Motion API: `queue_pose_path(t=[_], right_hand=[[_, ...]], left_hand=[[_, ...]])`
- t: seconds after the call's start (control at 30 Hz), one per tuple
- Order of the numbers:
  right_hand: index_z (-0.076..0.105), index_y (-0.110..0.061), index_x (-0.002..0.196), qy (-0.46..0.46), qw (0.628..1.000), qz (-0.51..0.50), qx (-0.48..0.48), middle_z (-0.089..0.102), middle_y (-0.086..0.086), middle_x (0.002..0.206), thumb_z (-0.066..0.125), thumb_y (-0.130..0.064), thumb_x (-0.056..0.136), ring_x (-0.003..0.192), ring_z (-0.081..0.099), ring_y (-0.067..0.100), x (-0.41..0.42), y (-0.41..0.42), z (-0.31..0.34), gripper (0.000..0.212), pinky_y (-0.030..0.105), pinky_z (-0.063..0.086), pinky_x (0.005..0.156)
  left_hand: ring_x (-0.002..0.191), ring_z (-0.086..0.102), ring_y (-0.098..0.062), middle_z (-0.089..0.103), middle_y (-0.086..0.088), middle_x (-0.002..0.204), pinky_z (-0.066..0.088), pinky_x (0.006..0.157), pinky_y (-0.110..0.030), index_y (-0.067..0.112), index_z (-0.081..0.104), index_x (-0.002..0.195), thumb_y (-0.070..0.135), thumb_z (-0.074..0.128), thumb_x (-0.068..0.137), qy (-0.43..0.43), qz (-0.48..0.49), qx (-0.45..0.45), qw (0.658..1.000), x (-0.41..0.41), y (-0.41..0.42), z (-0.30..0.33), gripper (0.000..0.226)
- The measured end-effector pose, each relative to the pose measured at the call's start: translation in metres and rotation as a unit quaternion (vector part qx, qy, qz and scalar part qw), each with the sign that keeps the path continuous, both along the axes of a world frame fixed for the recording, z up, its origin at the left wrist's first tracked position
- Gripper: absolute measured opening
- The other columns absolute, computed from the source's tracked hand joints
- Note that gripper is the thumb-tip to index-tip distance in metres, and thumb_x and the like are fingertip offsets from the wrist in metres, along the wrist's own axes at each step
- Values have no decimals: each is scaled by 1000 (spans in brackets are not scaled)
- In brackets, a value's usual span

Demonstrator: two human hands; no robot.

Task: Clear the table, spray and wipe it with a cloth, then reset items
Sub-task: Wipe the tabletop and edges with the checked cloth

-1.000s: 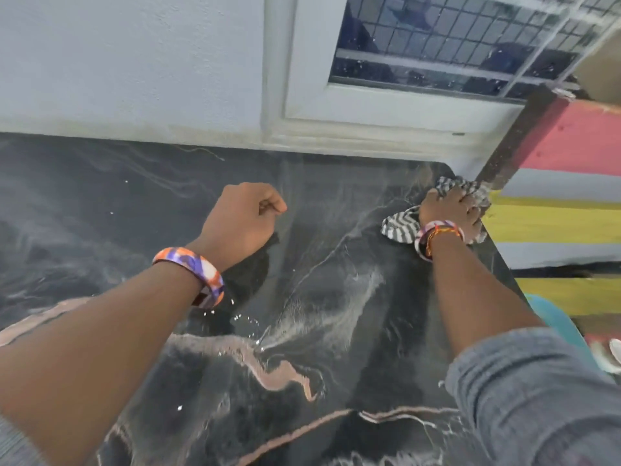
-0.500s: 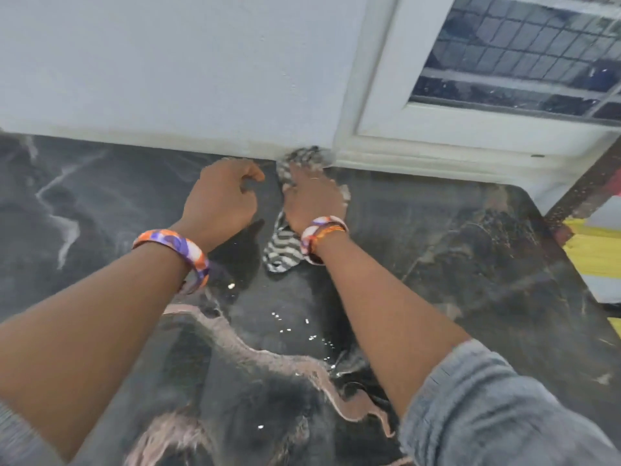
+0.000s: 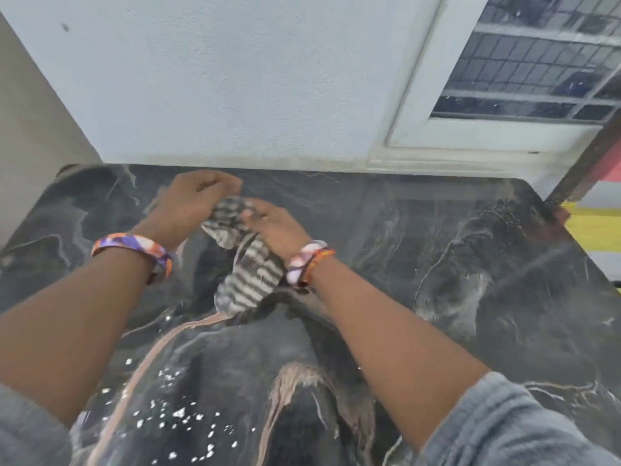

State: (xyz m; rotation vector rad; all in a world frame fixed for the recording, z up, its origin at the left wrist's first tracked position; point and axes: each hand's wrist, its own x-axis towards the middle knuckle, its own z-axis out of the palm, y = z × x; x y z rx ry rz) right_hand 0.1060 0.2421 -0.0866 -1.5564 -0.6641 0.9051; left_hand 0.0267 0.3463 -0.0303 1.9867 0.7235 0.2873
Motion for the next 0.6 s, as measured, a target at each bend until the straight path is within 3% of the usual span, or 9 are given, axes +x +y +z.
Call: queue_pose_path(t=[0.07, 0.17, 0.23, 0.33, 0.4, 0.47, 0.5, 0.6], right_hand=[[61, -14, 104, 110, 990, -67, 49, 63, 21, 114, 47, -13, 95, 99, 63, 31, 8, -24, 15, 16, 44, 47, 96], [58, -11, 107, 189, 977, -56, 80, 69, 8, 93, 45, -27, 95, 79, 67, 17, 18, -68, 35, 24, 32, 54, 81], [55, -9, 117, 97, 994, -47, 5, 68, 6, 104, 60, -40, 80, 93, 66, 18, 20, -96, 43, 48, 32, 53, 88], [51, -12, 123, -102, 979, -13, -177, 66, 1, 112, 80, -19, 67, 97, 64, 15, 27, -135, 49, 63, 33, 52, 89], [49, -13, 120, -146, 957, -40, -247, 63, -2, 107, 72, -4, 76, 90, 63, 15, 32, -160, 53, 50, 40, 54, 84], [54, -11, 108, -85, 961, -141, -222, 64, 3, 92, 56, 3, 85, 75, 62, 16, 43, -182, 60, 28, 37, 56, 74], [56, -9, 97, -43, 962, -191, -192, 63, 4, 80, 48, 5, 88, 65, 59, 15, 50, -191, 65, 19, 33, 56, 69], [51, -13, 69, 23, 952, -287, -103, 52, -3, 50, 33, 8, 87, 42, 49, 9, 73, -209, 72, 33, 29, 54, 55]], left_hand=[[72, 67, 2, 72, 14, 74, 46, 78, -20, 31, 71, 76, 48, 63, 66, -4, -104, -81, 991, -1, -8, 12, 21], [57, 63, 6, 71, 5, 75, 48, 62, -10, 16, 69, 84, 34, 68, 77, 0, -167, -8, 986, 14, -25, 14, 19], [61, 60, -9, 68, -8, 74, 47, 61, -19, 3, 65, 79, 30, 67, 81, -18, -156, -1, 988, 27, -43, 17, 27], [75, 63, -23, 67, -16, 82, 55, 70, -29, -1, 64, 87, 25, 67, 81, -69, -124, -152, 978, 46, -74, 26, 26], [84, 65, -27, 67, -20, 93, 55, 82, -38, 2, 62, 81, 24, 67, 81, -101, -79, -244, 961, 59, -87, 32, 22], [87, 67, -31, 68, -19, 93, 56, 85, -43, 6, 61, 80, 25, 67, 82, -112, -27, -317, 941, 71, -91, 35, 20], [84, 67, -30, 68, -15, 90, 57, 82, -41, 6, 60, 82, 25, 66, 83, -105, -16, -339, 935, 76, -91, 35, 20], [66, 65, -20, 66, -9, 80, 59, 57, -24, 5, 58, 86, 24, 62, 86, -61, -22, -374, 925, 90, -96, 30, 20]])
